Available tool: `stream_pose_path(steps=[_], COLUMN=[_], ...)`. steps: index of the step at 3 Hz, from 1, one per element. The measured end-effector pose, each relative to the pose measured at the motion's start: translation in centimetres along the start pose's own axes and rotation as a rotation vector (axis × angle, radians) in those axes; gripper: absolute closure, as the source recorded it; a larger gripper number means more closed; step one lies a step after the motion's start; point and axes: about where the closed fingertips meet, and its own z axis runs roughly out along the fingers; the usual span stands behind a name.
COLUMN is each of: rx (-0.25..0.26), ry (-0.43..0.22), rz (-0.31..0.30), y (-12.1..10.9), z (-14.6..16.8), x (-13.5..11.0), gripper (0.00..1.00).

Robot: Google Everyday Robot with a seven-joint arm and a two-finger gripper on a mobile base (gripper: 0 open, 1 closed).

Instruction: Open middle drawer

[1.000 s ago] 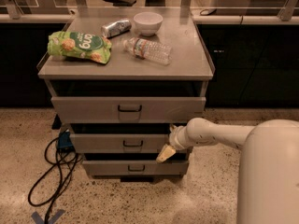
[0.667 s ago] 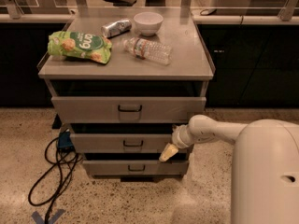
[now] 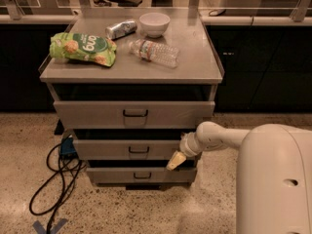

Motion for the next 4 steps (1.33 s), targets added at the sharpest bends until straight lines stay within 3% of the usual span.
stream_pose_path(steps=[1,4], rx=[0.0,0.0], ry=[0.0,0.0], rz=[0.0,0.0], y=[0.0,0.0], z=[0.0,-0.01], x=[0.0,-0.01], gripper=[0.19,0.89])
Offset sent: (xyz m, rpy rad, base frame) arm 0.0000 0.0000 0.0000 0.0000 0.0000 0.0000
